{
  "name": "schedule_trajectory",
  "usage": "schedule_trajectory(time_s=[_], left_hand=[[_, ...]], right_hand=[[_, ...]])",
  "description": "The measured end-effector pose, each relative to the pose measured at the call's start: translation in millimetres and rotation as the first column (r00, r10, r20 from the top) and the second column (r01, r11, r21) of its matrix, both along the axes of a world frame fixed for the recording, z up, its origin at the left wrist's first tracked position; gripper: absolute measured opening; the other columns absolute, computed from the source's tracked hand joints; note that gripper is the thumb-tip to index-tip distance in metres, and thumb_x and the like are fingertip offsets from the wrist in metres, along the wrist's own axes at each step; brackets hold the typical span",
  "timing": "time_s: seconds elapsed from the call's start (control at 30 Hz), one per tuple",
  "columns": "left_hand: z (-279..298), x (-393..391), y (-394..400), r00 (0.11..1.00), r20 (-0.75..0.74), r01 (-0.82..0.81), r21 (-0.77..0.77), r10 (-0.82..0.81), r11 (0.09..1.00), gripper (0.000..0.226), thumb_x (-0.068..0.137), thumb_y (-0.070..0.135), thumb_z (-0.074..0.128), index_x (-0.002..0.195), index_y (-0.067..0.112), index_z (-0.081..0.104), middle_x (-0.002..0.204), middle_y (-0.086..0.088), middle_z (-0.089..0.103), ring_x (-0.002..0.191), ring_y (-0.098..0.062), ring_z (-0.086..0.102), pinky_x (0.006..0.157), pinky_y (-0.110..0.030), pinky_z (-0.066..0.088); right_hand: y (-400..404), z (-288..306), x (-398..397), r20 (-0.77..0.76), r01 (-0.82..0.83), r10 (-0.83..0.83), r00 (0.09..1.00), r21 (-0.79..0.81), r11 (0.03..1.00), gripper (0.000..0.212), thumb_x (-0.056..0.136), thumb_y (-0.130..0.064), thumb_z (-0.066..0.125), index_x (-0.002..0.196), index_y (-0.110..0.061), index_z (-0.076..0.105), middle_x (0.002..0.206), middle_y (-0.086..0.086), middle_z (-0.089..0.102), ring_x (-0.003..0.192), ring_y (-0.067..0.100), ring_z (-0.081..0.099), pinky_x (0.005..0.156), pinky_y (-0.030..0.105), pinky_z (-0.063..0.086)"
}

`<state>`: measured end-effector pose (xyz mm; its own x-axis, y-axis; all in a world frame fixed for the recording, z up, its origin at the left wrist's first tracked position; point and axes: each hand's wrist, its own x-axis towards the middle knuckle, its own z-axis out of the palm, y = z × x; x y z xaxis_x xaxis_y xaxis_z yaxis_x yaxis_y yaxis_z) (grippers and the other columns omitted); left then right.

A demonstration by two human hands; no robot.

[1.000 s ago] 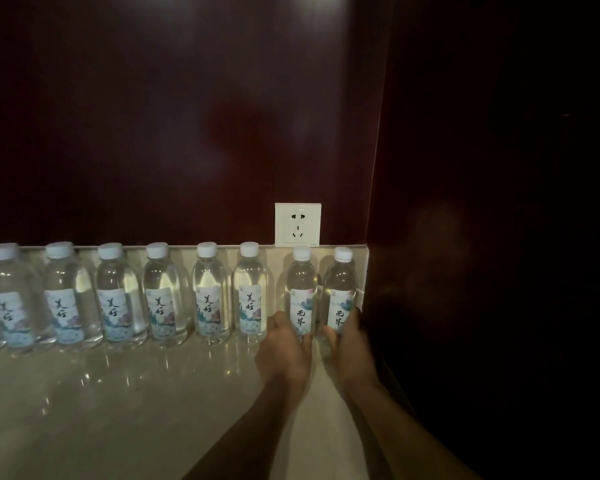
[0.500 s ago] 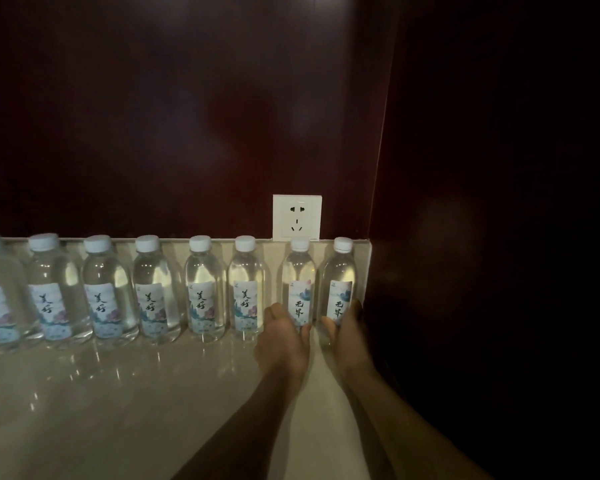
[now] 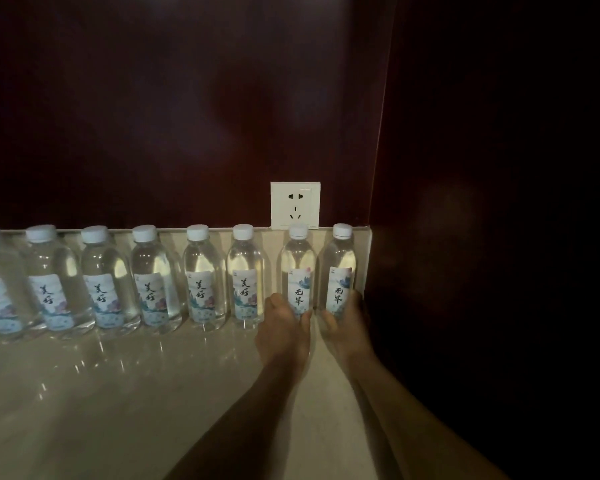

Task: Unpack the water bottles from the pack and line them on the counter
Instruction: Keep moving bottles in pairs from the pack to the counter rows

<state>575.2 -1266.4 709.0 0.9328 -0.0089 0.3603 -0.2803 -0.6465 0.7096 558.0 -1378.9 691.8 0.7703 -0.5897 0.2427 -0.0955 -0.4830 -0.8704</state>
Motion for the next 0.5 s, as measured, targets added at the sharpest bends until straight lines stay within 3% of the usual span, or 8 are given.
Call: schedule_trajectory(time_s=[0.1, 0.17, 0.23, 0.37, 0.5], left_hand=[[-1, 0, 0, 1.0, -0.008, -0.001, -0.004, 0.001, 1.0, 0.038, 0.093, 0.042, 0.065, 0.113, 0.015, 0.047, 0.111, -0.005, 0.059, 0.099, -0.029, 0.064, 0.08, -0.038, 0.048], [-2, 1, 1, 1.0, -0.012, -0.007, -0.02, 0.007, 1.0, 0.038, 0.093, 0.041, 0.066, 0.113, 0.014, 0.047, 0.111, -0.005, 0.06, 0.1, -0.03, 0.064, 0.081, -0.039, 0.048], [-2, 1, 1, 1.0, -0.018, -0.012, -0.034, 0.011, 0.999, 0.038, 0.092, 0.04, 0.066, 0.112, 0.014, 0.048, 0.111, -0.005, 0.061, 0.1, -0.03, 0.065, 0.08, -0.038, 0.049], [0, 0, 1, 0.999, -0.031, -0.014, -0.046, 0.012, 0.999, 0.037, 0.093, 0.04, 0.066, 0.112, 0.015, 0.048, 0.108, -0.003, 0.061, 0.097, -0.026, 0.065, 0.074, -0.032, 0.042], [-1, -1, 1, 1.0, -0.018, -0.015, -0.046, 0.014, 0.999, 0.035, 0.093, 0.041, 0.066, 0.111, 0.016, 0.049, 0.106, -0.003, 0.062, 0.094, -0.025, 0.065, 0.077, -0.036, 0.05]], right_hand=[[3, -1, 2, -0.002, 0.01, -0.01, 1.0, -0.002, 1.0, 0.054, 0.089, -0.026, 0.069, 0.129, -0.003, 0.042, 0.122, 0.022, 0.057, 0.113, 0.037, 0.057, 0.097, 0.048, 0.048], [2, -8, 10, 0.022, 0.033, -0.033, 0.999, 0.003, 0.999, 0.053, 0.082, -0.039, 0.068, 0.123, -0.02, 0.041, 0.121, 0.011, 0.06, 0.112, 0.03, 0.061, 0.095, 0.048, 0.053], [-4, -20, 19, 0.043, 0.039, -0.04, 0.998, 0.017, 0.999, 0.051, 0.08, -0.039, 0.069, 0.122, -0.03, 0.041, 0.123, 0.005, 0.061, 0.113, 0.025, 0.062, 0.093, 0.047, 0.056], [2, -7, 11, 0.046, 0.028, -0.032, 0.998, 0.078, 0.997, 0.055, 0.087, -0.025, 0.073, 0.133, -0.027, 0.043, 0.127, 0.002, 0.06, 0.115, 0.021, 0.061, 0.097, 0.044, 0.055], [3, -4, 10, 0.045, 0.037, -0.042, 0.998, 0.098, 0.995, 0.056, 0.089, -0.021, 0.073, 0.137, -0.021, 0.045, 0.131, 0.008, 0.056, 0.12, 0.025, 0.058, 0.1, 0.046, 0.052]])
